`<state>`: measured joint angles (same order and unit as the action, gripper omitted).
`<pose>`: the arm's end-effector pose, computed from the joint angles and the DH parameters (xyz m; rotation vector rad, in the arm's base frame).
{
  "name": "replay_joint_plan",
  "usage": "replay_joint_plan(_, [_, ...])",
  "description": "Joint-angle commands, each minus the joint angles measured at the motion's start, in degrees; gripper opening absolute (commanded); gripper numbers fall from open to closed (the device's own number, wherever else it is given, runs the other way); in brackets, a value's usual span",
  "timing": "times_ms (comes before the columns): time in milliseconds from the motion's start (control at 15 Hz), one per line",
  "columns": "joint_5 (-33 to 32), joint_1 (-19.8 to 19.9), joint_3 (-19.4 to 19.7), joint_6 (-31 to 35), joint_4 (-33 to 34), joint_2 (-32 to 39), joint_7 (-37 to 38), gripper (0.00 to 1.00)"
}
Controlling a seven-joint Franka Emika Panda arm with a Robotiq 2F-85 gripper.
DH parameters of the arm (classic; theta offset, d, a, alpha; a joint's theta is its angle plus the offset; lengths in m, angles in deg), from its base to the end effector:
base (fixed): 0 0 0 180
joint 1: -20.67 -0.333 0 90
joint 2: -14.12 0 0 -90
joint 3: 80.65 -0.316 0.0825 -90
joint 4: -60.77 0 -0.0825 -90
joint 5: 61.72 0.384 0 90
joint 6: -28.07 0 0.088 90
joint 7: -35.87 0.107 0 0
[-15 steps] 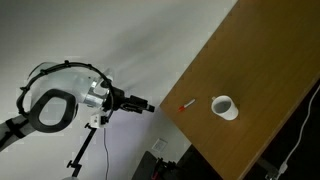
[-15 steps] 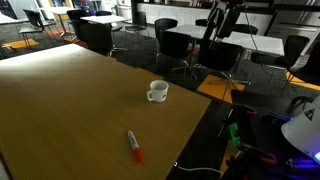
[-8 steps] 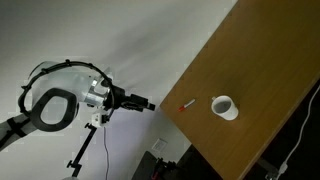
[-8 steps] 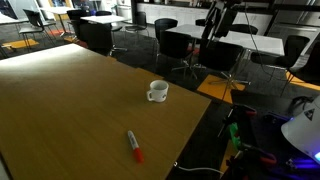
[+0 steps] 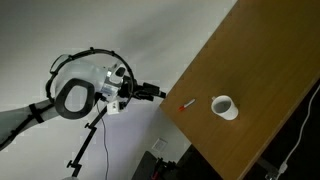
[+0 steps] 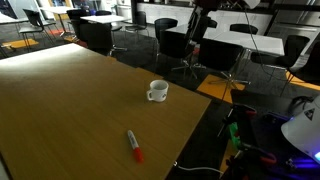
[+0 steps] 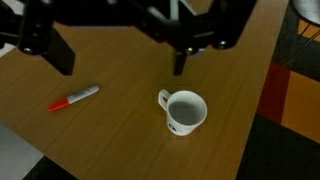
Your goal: Slide the mug to the left
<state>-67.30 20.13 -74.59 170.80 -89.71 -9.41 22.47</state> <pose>0.4180 -0.0395 0.4108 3.0269 0.3188 0.4082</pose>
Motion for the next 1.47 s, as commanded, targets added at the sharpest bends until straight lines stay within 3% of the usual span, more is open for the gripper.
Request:
replay_joint_plan(0, [0.62, 1.2, -1.28, 5.12, 5.36, 9.65, 4.55, 1.0])
replay_joint_plan(533, [-2.0, 3.79, -2.27, 13.88, 14.52, 25.84, 26.49, 1.0])
replay_joint_plan(933, [-7.14, 1.2, 1.69, 13.26, 22.04, 36.3, 45.83, 1.0])
replay_joint_plan(1133, [-4.01, -0.05, 2.84, 11.98, 25.41, 41.32, 48.87, 1.0])
replay_joint_plan(1400, [2.41, 0.04, 1.87, 12.9, 28.11, 46.23, 46.82, 1.0])
